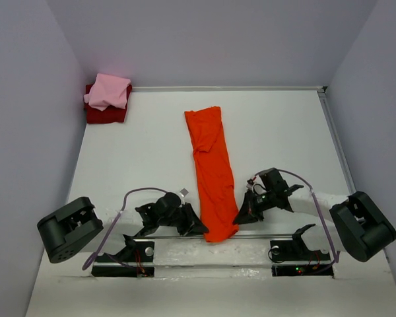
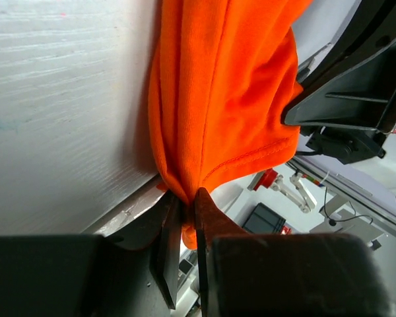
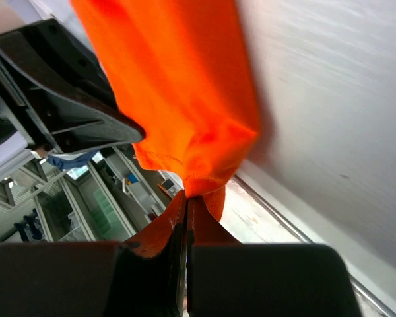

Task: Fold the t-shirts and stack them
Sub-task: Grab the bottom of the folded rectangular tshirt with both arms, then fold the folded rectangular tshirt in 1/3 of the way

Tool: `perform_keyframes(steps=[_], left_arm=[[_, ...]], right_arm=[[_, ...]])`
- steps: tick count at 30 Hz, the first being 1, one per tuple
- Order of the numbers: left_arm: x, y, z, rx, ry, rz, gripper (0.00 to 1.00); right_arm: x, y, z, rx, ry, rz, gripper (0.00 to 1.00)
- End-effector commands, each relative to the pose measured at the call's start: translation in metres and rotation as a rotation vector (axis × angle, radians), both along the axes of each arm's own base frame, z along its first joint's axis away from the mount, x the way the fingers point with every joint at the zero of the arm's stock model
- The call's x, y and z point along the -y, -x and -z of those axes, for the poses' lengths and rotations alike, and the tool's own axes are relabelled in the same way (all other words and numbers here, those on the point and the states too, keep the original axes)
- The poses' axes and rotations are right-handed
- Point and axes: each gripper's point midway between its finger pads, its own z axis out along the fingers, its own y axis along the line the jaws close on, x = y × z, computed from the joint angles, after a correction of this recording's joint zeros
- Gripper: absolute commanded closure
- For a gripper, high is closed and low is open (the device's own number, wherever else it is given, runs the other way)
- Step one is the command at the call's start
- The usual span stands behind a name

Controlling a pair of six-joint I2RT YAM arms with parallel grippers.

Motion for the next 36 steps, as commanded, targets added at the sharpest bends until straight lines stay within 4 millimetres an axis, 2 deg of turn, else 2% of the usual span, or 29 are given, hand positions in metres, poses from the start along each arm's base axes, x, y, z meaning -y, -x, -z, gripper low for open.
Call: perform_keyframes(steps=[1,4,6,12,16,26,28,36], left_arm=[[0.006,-0.006,-0.020,0.039,0.055,0.019,0.79],[0.000,-0.013,-0.022,0.056,0.035,0.009,0.79],[-0.001,-0.020,-0.032,0.088,0.045,-0.001,0.79],[-0.034,-0.057,-0.034,0.157,-0.039,-0.076,0.78],[-0.045,-0.073,-0.037,0.187,-0.066,-0.101,0.78],[-0.034,-0.104,-0.041,0.233,-0.110,-0.035,0.79],[-0.033,-0.109,-0.041,0.246,-0.116,-0.026,0.79],[-0.033,-0.148,-0.052,0.293,-0.121,-0.039,0.79]], right_arm=[[-0.009,-0.015,-0.014,0.068,-0.012,-0.031,1.00],[-0.013,-0.022,-0.018,0.074,-0.013,-0.044,1.00],[-0.015,-0.028,-0.022,0.089,-0.011,-0.041,1.00],[-0.024,-0.048,-0.034,0.133,-0.007,-0.063,1.00],[-0.023,-0.057,-0.039,0.152,-0.007,-0.054,1.00],[-0.020,-0.085,-0.061,0.212,-0.012,-0.038,1.00],[-0.019,-0.090,-0.061,0.213,-0.008,-0.036,1.00],[-0.022,-0.114,-0.069,0.235,-0.017,-0.025,1.00]])
